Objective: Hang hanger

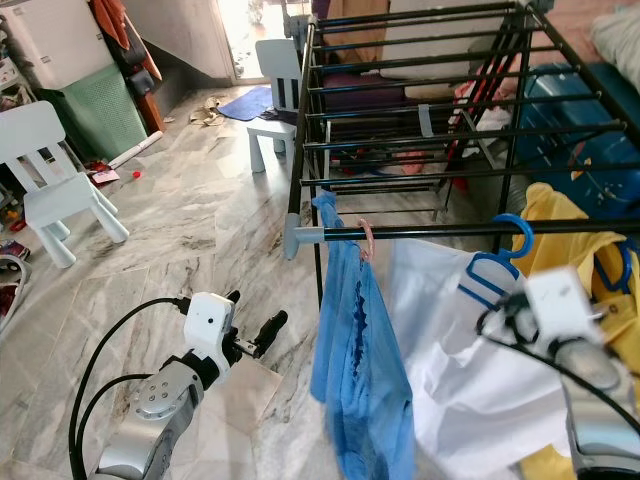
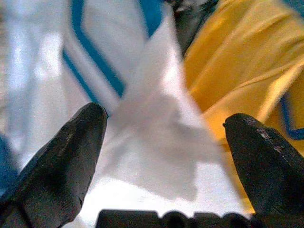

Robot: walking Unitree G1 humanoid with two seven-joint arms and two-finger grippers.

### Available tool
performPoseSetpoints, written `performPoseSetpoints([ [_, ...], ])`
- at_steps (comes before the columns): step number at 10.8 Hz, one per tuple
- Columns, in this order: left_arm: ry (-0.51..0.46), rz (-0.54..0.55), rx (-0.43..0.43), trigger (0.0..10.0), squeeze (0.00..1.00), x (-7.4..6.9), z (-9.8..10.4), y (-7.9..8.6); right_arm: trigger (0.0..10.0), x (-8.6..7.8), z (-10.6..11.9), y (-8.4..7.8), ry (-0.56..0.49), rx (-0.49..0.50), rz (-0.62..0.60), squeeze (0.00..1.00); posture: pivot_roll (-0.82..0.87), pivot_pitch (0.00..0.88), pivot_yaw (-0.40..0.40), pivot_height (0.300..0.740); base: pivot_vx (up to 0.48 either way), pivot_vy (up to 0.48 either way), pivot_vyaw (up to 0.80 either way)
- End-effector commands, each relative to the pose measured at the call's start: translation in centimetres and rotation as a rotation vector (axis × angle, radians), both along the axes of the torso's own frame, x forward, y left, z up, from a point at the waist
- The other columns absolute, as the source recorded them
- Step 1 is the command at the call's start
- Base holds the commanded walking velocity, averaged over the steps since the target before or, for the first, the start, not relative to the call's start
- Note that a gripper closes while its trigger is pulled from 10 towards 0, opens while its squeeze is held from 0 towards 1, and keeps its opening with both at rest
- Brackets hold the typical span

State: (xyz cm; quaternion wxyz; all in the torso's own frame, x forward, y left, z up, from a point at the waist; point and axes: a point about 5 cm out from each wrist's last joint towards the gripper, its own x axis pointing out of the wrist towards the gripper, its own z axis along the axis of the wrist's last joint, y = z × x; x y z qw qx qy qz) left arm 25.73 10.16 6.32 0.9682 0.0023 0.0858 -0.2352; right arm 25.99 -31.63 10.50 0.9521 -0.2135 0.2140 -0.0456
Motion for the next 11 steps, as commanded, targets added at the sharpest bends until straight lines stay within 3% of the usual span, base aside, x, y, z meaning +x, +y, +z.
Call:
performPoseSetpoints([
  [1, 0.001, 0.013, 0.006, 10.0, 0.00, 0.2, 0.1, 0.6, 10.0, 0.3, 0.5, 0.1, -0.001, 0.031, 0.021, 0.00, -0.16, 0.038, 0.093, 0.740, 0.000, 0.000, 0.00],
  [2, 0.007, 0.017, 0.007, 10.0, 0.00, 0.1, 0.0, 0.6, 10.0, 0.4, 0.9, 0.1, 0.004, 0.062, 0.058, 0.00, -0.16, 0.038, 0.093, 0.740, 0.000, 0.000, 0.00],
  [4, 0.018, 0.007, 0.009, 10.0, 0.00, 0.2, -0.1, 0.4, 10.0, -0.2, 1.0, -1.7, 0.069, 0.069, 0.084, 0.00, -0.17, 0.039, 0.094, 0.740, 0.000, 0.000, 0.00],
  [7, 0.020, 0.006, 0.011, 10.0, 0.00, 0.2, -0.1, 0.4, 10.0, -0.3, 1.1, -1.9, 0.093, 0.091, 0.095, 0.00, -0.17, 0.040, 0.094, 0.740, 0.000, 0.000, 0.00],
  [8, 0.026, 0.009, 0.016, 10.0, 0.00, 0.3, -0.2, 0.5, 0.0, -0.7, 0.9, -2.0, 0.132, 0.123, 0.121, 0.00, -0.17, 0.040, 0.095, 0.740, 0.000, 0.000, 0.00],
  [9, 0.037, 0.009, 0.030, 10.0, 0.00, 0.3, -0.4, 0.6, 0.0, -1.3, 0.7, -1.7, 0.177, 0.216, 0.162, 0.00, -0.17, 0.039, 0.097, 0.740, 0.000, 0.000, 0.00],
  [11, 0.042, 0.012, 0.039, 10.0, 0.00, 0.3, -0.5, 0.9, 0.0, -1.8, 0.5, -1.6, 0.221, 0.220, 0.211, 0.00, -0.16, 0.040, 0.100, 0.740, 0.000, 0.000, 0.00],
])
